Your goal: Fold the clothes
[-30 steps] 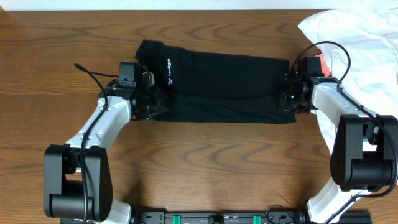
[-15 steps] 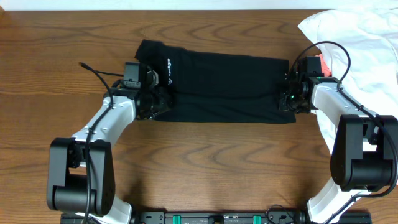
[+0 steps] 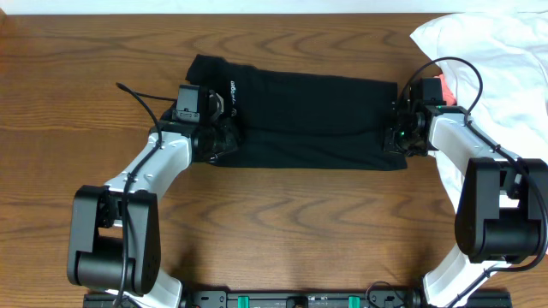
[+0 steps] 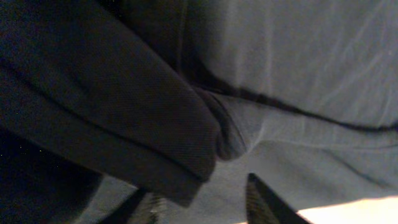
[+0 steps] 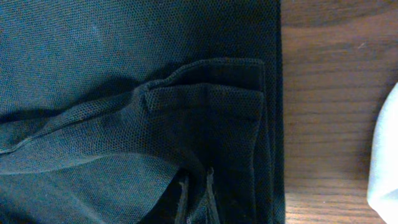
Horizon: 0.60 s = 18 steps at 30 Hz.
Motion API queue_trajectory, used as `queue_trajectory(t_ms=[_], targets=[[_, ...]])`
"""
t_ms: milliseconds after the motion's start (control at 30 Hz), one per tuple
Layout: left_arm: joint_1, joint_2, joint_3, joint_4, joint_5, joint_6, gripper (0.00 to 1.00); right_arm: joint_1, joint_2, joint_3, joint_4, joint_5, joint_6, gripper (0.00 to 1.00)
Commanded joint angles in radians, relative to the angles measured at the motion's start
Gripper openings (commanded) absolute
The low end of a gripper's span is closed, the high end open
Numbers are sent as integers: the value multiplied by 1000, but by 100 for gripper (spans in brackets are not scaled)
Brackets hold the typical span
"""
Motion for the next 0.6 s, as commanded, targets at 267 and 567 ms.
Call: queue_trajectory(t_ms=[267,567], targets=[[-1,13,-8,35,-63,9,14,8,27,-32,-33,3,-6,10],[-1,11,2,93,-55,6,6,8,27,-32,-34,3,-7,9]])
